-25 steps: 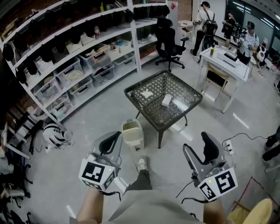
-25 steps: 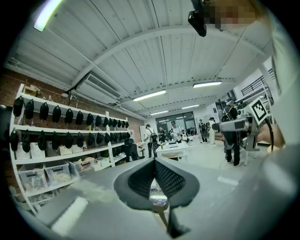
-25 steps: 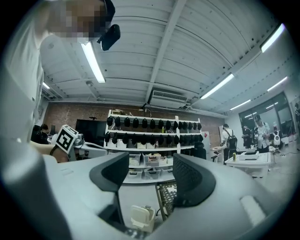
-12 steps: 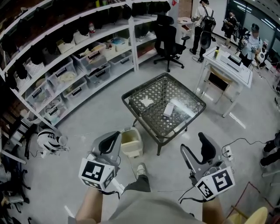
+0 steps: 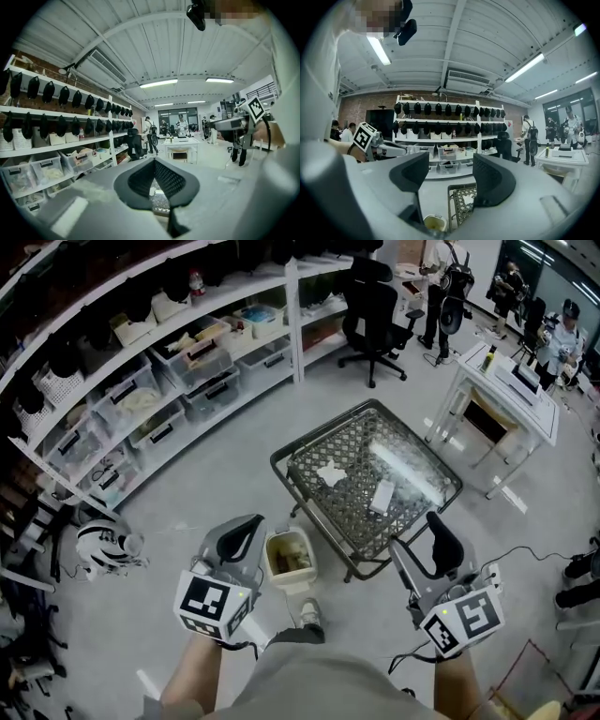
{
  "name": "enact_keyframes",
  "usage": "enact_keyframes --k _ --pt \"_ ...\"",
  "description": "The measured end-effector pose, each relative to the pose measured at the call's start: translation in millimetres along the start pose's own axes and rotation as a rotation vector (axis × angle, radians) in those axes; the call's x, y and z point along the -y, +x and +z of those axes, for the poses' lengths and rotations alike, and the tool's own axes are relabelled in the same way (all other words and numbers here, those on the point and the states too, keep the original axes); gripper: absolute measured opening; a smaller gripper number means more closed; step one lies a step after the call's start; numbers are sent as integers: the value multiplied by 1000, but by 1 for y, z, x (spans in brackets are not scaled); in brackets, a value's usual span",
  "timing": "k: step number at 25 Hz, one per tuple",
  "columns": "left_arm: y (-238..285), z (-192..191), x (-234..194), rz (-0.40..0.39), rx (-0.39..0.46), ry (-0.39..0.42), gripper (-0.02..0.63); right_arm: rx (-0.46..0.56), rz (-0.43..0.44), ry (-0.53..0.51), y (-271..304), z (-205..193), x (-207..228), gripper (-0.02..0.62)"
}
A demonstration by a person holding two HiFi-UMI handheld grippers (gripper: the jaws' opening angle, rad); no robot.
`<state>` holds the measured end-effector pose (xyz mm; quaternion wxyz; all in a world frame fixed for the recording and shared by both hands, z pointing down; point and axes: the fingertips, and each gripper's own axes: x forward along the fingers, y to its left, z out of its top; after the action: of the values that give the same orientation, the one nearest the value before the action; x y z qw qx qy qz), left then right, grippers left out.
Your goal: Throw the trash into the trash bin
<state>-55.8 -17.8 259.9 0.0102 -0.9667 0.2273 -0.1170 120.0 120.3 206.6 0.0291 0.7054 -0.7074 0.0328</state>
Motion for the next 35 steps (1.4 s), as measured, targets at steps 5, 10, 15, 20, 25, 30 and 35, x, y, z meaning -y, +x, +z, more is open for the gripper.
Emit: enact_keyframes --k 5,10,15,20,25,30,35 --pt "25 -9 -37 5 -26 -9 2 -13 1 2 51 -2 8 296" --pt "37 -21 -57 14 -53 -28 2 -30 1 6 79 -8 16 296" --pt "52 -20 -66 31 -57 -51 2 -55 8 12 97 -11 34 296" --pt "66 -21 -72 87 -89 -56 2 -74 42 23 119 -19 61 296" --pt "85 -27 -78 154 -122 -68 2 -109 107 31 151 -43 89 287" --pt "107 -35 -84 216 -157 -87 2 -171 188 43 196 -72 115 281" --pt "132 -60 -94 270 -201 -129 2 -241 260 51 248 -112 135 281"
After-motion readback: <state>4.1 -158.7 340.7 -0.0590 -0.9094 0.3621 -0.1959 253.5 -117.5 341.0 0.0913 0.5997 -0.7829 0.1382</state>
